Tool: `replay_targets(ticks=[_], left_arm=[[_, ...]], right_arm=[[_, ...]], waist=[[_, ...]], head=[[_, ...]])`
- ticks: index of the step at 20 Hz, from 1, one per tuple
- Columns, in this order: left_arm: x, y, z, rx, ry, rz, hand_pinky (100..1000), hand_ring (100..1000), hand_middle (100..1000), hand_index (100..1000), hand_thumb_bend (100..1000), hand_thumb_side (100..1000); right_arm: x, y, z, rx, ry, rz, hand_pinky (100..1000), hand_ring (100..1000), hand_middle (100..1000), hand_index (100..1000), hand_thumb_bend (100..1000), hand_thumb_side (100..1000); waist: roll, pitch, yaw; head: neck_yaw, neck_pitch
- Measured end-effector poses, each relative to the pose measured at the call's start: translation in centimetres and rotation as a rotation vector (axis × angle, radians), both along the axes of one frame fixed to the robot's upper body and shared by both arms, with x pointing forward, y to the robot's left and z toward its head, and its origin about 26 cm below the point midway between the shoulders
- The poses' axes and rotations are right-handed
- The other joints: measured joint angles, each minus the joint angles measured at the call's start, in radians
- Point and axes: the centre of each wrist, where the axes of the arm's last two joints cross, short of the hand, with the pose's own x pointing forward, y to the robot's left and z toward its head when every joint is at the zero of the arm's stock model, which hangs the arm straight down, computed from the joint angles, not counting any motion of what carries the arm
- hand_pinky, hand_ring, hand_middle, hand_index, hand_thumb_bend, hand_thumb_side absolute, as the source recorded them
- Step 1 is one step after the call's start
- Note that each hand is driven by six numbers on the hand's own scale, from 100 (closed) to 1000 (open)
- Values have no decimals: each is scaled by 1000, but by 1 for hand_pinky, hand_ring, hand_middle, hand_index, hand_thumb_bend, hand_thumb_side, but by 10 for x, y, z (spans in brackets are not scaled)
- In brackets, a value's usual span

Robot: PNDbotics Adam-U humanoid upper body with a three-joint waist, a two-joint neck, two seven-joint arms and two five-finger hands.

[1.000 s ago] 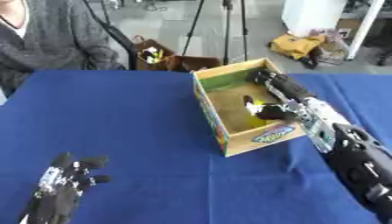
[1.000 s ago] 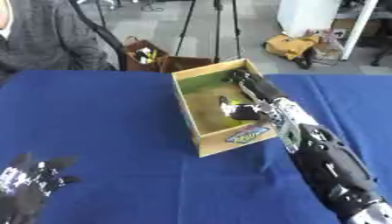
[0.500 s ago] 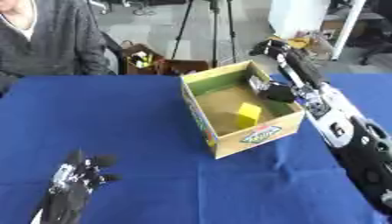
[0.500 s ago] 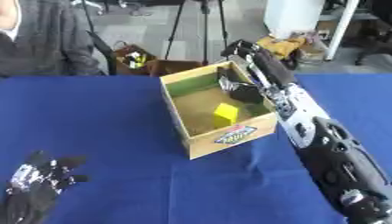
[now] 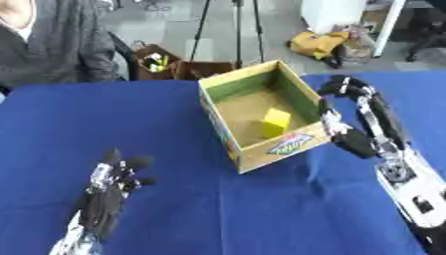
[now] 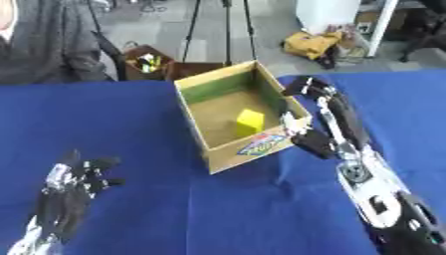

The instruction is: Pick up objects on the table and place them in the box.

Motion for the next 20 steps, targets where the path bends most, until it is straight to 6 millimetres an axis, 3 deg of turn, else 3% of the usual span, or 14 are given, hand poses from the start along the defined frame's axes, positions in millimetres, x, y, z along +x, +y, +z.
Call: replay_targets(ticks=[5, 13, 16, 20], left_arm=[[0, 1, 0, -2, -1, 10, 730, 939, 700, 657, 268, 1000], [-3, 4, -4, -6, 11, 24, 729, 941, 700, 656, 265, 1000], [-4, 5, -7, -6, 18, 26, 729, 941, 700, 656, 263, 1000], [-5, 5, -7, -6, 20, 27, 729, 941, 700, 656, 263, 1000]], right_arm=[[-27, 0, -22, 92, 127, -12, 667, 867, 677, 697, 100, 938], [-72, 7, -53, 282, 329, -23, 658, 845, 653, 683, 100, 975], [-88, 5, -59, 346, 370, -26, 657, 842, 648, 680, 100, 977], [-94, 6, -53, 405, 382, 1, 657, 842, 648, 680, 100, 977]], waist=[[14, 2, -29], [21, -3, -22], [21, -13, -20], [21, -13, -19]], head=[[15, 14], [14, 34], [12, 43], [11, 44]])
